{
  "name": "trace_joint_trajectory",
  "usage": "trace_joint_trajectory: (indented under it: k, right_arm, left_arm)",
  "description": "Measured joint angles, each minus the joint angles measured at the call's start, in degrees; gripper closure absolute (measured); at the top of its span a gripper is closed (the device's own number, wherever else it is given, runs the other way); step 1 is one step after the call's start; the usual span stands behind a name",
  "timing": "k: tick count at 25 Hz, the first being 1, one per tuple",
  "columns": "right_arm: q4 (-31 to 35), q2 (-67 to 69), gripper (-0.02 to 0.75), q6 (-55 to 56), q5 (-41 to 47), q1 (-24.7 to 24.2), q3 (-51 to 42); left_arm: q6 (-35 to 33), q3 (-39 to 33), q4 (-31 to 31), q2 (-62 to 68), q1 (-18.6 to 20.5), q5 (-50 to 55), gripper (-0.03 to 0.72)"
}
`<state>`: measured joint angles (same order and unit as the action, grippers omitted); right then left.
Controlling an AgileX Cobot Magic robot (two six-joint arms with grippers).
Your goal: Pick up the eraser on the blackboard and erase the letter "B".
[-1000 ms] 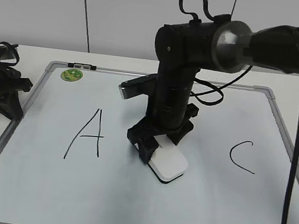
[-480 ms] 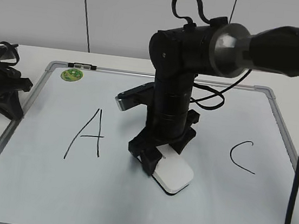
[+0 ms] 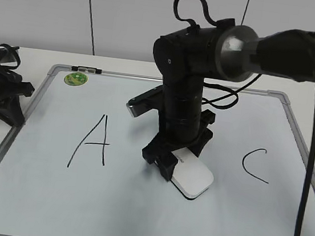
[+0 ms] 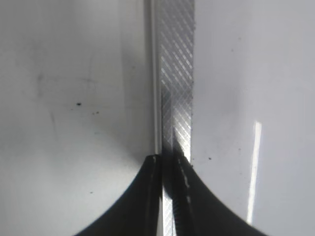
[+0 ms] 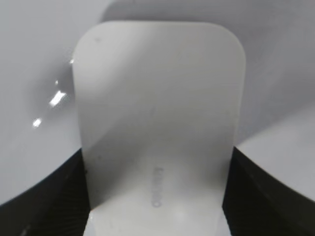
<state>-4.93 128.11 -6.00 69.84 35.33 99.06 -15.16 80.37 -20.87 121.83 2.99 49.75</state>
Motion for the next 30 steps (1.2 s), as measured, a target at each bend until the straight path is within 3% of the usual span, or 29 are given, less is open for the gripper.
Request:
trace_joint_trajectory:
  k: [7, 14, 20, 30]
  right_arm:
    - [-4.0, 4.0, 0.201, 1.7, 1.9, -0.2, 8.6]
    - [-3.6, 4.4, 0.201, 1.7, 0.2, -4.9, 15.0]
    - [0.8, 0.2, 0.201, 0.7, 0.2, -10.1, 14.7]
    - [6.0, -12.0, 0.201, 0.3, 0.4, -23.1, 3.7]
  left_arm:
    - [0.0, 0.0, 0.0, 0.0, 0.0, 0.0, 0.657]
    - [0.0, 0.0, 0.0, 0.0, 0.0, 0.0, 0.657]
    - [0.0, 0.0, -0.1, 0.0, 0.0, -0.1, 0.657]
    - [0.0, 0.0, -0.2, 0.0, 0.0, -0.1, 0.657]
